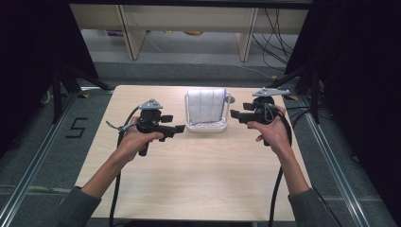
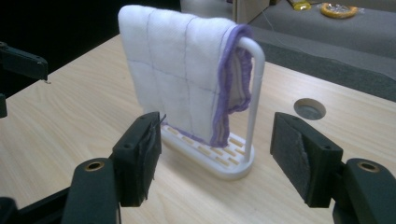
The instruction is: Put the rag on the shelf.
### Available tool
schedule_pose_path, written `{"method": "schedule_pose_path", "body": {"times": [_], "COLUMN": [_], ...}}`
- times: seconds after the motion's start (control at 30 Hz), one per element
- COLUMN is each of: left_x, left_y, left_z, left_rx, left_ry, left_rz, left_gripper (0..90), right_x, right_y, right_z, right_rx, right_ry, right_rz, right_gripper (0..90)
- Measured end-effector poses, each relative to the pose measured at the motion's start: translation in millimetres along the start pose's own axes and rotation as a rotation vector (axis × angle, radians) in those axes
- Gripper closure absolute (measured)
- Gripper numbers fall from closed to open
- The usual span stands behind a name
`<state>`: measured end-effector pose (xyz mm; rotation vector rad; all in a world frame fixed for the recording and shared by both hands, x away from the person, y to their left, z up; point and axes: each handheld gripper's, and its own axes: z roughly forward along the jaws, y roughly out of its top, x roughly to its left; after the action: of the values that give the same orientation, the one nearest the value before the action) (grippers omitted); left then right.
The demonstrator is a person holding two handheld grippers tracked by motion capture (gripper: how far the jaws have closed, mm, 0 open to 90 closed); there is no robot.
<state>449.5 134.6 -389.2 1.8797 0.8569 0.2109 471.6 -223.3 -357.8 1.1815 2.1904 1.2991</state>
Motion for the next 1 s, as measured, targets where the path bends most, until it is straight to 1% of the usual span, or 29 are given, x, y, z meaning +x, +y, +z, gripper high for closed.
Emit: {"method": "schedule_pose_path", "body": {"times": [0.03, 0.07, 0.1, 0.13, 0.17, 0.2, 0.27, 0.3, 0.33, 0.37, 0.43, 0.53, 0.57, 0.6, 0.63, 0.7, 0.77, 0.8, 0.83, 0.87, 0.9, 0.93, 0.97, 1.0], "left_x": [-0.3, -1.5, -1.5, -1.9, -2.0, -2.3, -3.2, -4.1, -4.9, -5.4, -6.6, -7.9, -8.6, -8.5, -9.3, -9.8, -10.1, -10.1, -10.4, -10.2, -10.9, -11.2, -11.2, -11.5], "left_y": [-1.3, -3.2, -3.2, -6.0, -7.5, -8.7, -11.4, -14.0, -15.9, -18.5, -22.4, -26.5, -28.1, -29.2, -30.8, -33.3, -36.8, -38.4, -40.1, -42.0, -44.0, -46.2, -49.2, -50.9], "left_z": [-0.8, -2.0, -2.0, -3.3, -3.7, -4.0, -5.1, -5.4, -5.7, -5.1, -5.4, -5.5, -5.6, -5.8, -5.4, -5.5, -5.9, -5.6, -5.9, -6.0, -6.1, -6.0, -6.1, -6.3], "left_rx": [0.001, 0.000, 0.000, 0.002, 0.002, 0.001, 0.002, 0.002, 0.009, 0.002, 0.014, 0.021, 0.015, 0.018, 0.012, 0.020, 0.025, 0.025, 0.026, 0.030, 0.033, 0.033, 0.035, 0.037], "left_ry": [-0.004, 0.003, 0.003, 0.001, -0.002, -0.001, -0.004, -0.002, -0.002, -0.009, -0.011, -0.014, -0.012, -0.016, -0.017, -0.022, -0.011, -0.018, -0.008, -0.007, -0.002, -0.005, -0.009, -0.008], "left_rz": [0.000, -0.004, -0.004, 0.005, 0.004, 0.005, 0.006, 0.011, 0.014, 0.016, 0.018, 0.021, 0.019, 0.022, 0.017, 0.017, 0.025, 0.019, 0.025, 0.028, 0.022, 0.018, 0.024, 0.024], "left_gripper": [28.7, 28.6, 28.3, 28.3, 28.1, 27.9, 27.6, 27.5, 27.3, 27.2, 27.2, 27.2, 27.2, 27.2, 27.1, 27.2, 27.2, 27.2, 27.2, 27.1, 27.1, 27.1, 27.2, 27.2], "right_x": [1.5, 2.1, 2.1, 4.1, 4.2, 6.0, 9.0, 7.4, 9.3, 11.2, 13.6, 14.6, 16.0, 15.6, 16.5, 17.5, 17.1, 17.6, 18.3, 18.2, 17.2, 18.8, 19.5, 19.0], "right_y": [-1.6, -3.4, -3.4, -8.0, -9.1, -11.1, -14.8, -16.0, -19.0, -21.0, -24.4, -29.3, -31.2, -32.3, -34.2, -38.5, -41.4, -42.2, -44.0, -45.0, -46.9, -48.1, -49.7, -51.1], "right_z": [-0.1, 0.4, 0.4, 0.7, 1.0, 0.1, 1.0, 1.4, 1.6, 1.3, 0.9, 0.6, 0.7, 1.3, 0.9, 2.6, 3.8, 3.2, 3.4, 2.8, 4.2, 2.9, 3.1, 3.6], "right_rx": [0.006, 0.001, 0.001, 0.001, 0.005, 0.013, 0.010, 0.008, 0.013, 0.016, 0.022, 0.022, 0.029, 0.017, 0.025, 0.024, 0.028, 0.035, 0.035, 0.046, 0.035, 0.051, 0.040, 0.039], "right_ry": [0.010, 0.010, 0.010, 0.020, 0.021, 0.014, 0.022, 0.021, 0.025, 0.026, 0.040, 0.037, 0.041, 0.043, 0.048, 0.050, 0.053, 0.056, 0.053, 0.059, 0.053, 0.057, 0.052, 0.065], "right_rz": [0.009, 0.002, 0.002, 0.001, -0.004, 0.003, 0.021, -0.013, -0.010, 0.001, 0.014, 0.004, 0.010, -0.004, 0.010, 0.014, 0.011, 0.021, 0.026, 0.032, 0.015, 0.033, 0.036, 0.025], "right_gripper": [34.3, 34.3, 34.3, 34.0, 33.9, 33.8, 33.3, 32.9, 32.3, 31.7, 31.5, 31.2, 31.1, 31.1, 31.0, 30.9, 30.9, 30.8, 30.8, 30.8, 30.8, 30.8, 30.8, 30.8]}}
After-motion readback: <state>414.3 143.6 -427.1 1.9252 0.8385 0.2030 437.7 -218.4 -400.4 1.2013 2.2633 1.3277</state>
